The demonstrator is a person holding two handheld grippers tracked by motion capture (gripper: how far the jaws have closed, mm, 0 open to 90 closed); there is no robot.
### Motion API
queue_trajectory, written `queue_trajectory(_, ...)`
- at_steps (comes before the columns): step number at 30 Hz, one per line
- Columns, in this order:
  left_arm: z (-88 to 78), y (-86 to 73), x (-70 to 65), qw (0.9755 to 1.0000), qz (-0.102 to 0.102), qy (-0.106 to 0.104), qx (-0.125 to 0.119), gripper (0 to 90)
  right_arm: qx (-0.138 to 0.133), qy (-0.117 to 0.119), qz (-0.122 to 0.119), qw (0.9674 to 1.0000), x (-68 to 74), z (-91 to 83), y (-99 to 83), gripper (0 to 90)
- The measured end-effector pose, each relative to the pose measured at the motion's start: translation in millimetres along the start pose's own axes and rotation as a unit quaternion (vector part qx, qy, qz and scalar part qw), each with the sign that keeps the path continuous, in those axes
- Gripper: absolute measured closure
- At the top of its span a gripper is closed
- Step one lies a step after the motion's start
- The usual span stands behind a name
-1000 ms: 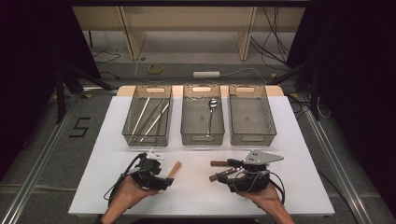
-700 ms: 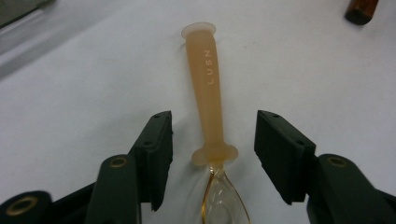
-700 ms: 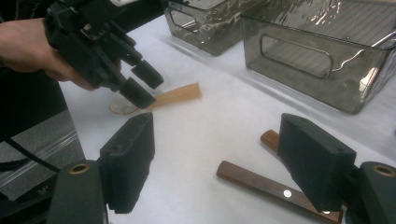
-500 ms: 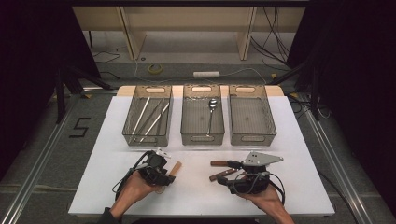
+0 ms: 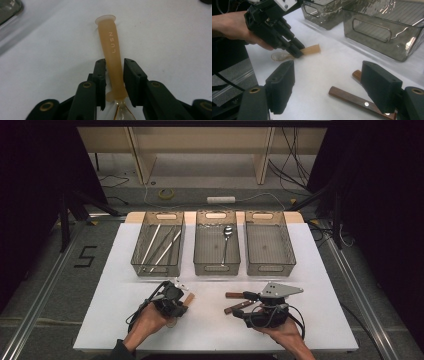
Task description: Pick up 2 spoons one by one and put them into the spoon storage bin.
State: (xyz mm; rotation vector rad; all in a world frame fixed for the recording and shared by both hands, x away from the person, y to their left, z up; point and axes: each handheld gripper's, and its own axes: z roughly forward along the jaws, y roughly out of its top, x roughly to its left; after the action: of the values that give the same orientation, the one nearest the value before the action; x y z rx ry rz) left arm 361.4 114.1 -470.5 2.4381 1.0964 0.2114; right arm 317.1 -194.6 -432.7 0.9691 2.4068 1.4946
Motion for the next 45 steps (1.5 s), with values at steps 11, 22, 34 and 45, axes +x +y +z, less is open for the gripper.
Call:
queue_trajectory(11, -5.8, -1.2, 4.7, 0.9998, 0.001, -0.002, -0.020, 76.8, -0.004, -0.003, 0.001, 1.0000, -1.0, -1.6, 0.3, 28.9)
queue_trajectory(22, -23.4, 2.8, 9.5, 0.9981, -0.007, -0.017, -0.059, 77.2, -0.008, -0.005, 0.005, 0.9999, -2.6, -3.4, 0.0, 28.9)
queue_trajectory(34, -49.2, 31.4, 18.7, 0.9923, -0.011, -0.031, -0.120, 77.1, -0.012, -0.012, 0.013, 0.9998, -6.9, -12.1, -3.2, 28.8)
queue_trajectory(45, -56.8, 68.2, 29.8, 0.9866, -0.015, -0.029, -0.160, 77.1, -0.018, -0.019, 0.015, 0.9995, -7.8, -21.0, -7.1, 28.8)
